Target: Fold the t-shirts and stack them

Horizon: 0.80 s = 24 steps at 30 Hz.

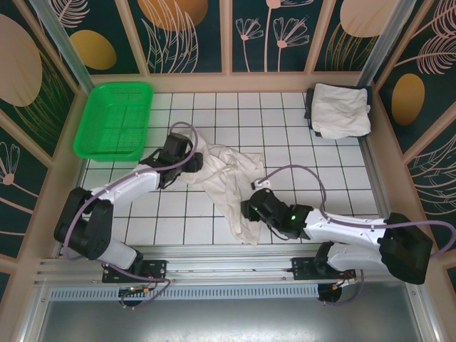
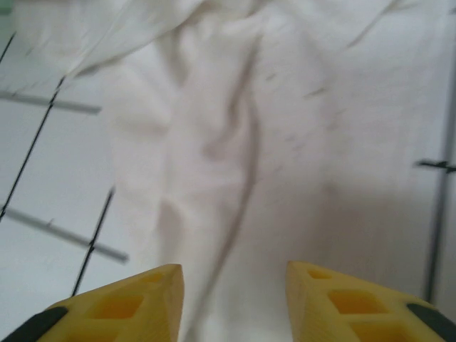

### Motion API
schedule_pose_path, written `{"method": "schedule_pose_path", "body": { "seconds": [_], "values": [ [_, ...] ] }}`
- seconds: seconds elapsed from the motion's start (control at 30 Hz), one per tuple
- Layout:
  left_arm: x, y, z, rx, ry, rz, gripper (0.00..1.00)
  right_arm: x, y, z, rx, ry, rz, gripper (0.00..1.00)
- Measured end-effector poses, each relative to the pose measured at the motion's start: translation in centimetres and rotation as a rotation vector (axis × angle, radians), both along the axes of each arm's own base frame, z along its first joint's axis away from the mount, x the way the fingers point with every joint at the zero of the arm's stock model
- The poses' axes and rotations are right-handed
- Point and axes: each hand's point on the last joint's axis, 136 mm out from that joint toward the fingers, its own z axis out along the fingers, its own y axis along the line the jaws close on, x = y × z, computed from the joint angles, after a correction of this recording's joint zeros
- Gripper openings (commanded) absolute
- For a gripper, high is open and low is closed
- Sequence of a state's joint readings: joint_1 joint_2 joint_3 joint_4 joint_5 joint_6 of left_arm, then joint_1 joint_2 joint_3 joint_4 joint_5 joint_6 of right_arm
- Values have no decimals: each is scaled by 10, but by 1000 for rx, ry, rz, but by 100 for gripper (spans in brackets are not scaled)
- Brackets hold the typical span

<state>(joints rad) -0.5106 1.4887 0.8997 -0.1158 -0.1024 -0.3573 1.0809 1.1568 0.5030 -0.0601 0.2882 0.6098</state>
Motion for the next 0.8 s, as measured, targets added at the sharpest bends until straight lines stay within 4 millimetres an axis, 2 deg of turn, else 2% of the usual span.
{"method": "schedule_pose_path", "body": {
  "seconds": [0.13, 0.2, 0.3, 0.47, 0.53, 0.63, 0.8],
  "values": [
    [-21, -55, 26, -24, -104, -238, 71, -22, 14, -27, -66, 51, 88, 52],
    [-28, -74, 25, -29, -123, -336, 71, -29, 15, -43, -116, 79, 114, 58],
    [-28, -83, 4, 2, -102, -407, 69, -34, 14, -60, -168, 109, 143, 59],
    [-33, -88, -49, 81, -3, -500, 62, -37, 24, -60, -136, 100, 191, 58],
    [-31, -91, -64, 107, 23, -521, 52, -36, 25, -62, -141, 95, 198, 54],
    [-22, -95, -76, 137, 44, -532, 26, -33, 26, -63, -157, 80, 200, 41],
    [-4, -98, -60, 146, -1, -481, 4, -30, 23, -64, -179, 67, 185, 15]
  ]
}}
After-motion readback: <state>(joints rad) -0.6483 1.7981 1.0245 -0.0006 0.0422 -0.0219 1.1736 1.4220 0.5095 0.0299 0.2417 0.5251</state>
